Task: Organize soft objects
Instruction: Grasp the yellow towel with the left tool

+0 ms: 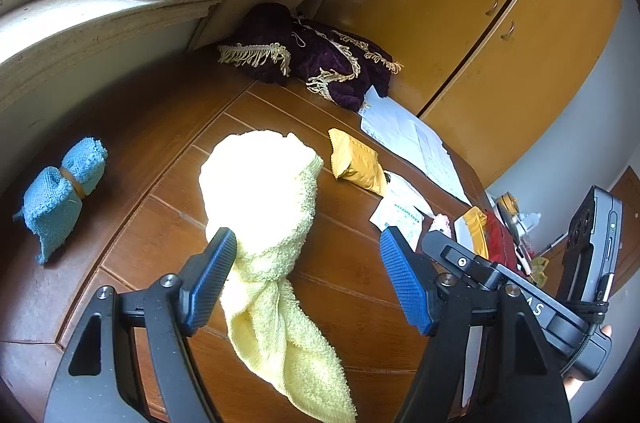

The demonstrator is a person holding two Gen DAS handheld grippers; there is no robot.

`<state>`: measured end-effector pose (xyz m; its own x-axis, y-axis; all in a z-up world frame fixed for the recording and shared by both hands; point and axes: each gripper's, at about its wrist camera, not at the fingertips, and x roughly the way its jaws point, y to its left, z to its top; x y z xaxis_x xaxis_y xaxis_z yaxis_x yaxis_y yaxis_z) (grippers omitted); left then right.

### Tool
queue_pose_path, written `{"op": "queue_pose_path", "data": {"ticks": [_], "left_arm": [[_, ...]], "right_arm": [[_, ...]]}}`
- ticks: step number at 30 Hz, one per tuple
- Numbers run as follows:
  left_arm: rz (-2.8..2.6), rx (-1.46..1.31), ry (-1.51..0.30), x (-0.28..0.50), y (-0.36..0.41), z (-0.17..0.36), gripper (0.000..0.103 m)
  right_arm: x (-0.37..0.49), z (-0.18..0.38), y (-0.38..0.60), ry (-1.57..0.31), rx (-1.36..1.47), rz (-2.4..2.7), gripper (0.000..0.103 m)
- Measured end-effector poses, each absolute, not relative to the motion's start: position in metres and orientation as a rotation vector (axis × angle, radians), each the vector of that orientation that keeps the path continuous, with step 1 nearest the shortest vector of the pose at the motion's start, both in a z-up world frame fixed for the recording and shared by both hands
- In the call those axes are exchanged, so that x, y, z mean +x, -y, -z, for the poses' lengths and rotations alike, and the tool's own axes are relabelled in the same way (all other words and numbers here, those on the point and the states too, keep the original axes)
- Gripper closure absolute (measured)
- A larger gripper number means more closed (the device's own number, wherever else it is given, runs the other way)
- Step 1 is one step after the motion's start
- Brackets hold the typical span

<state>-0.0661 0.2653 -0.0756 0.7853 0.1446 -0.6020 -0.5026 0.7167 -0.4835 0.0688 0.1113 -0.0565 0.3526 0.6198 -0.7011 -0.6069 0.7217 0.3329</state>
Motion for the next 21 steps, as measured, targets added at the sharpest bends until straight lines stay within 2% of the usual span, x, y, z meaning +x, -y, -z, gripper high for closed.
{"op": "queue_pose_path", "data": {"ticks": [14, 16, 21], "left_arm": [[-0.470, -0.516, -0.624, -0.032, -0.258, 0.081, 0.029], [-0.466, -0.534, -0.614, -0.033, -0.260, 0.084, 0.040], [-0.436, -0.564, -0.588, -0.037, -0.264, 0.084, 0.041]], "right_arm": [[0.072, 0.058, -0.106, -0.951, 0.047, -0.796, 0.042], [0.073, 0.058, -0.104, -0.952, 0.057, -0.797, 0.042], [0.075, 0.058, -0.100, -0.961, 0.089, -0.799, 0.042]]}}
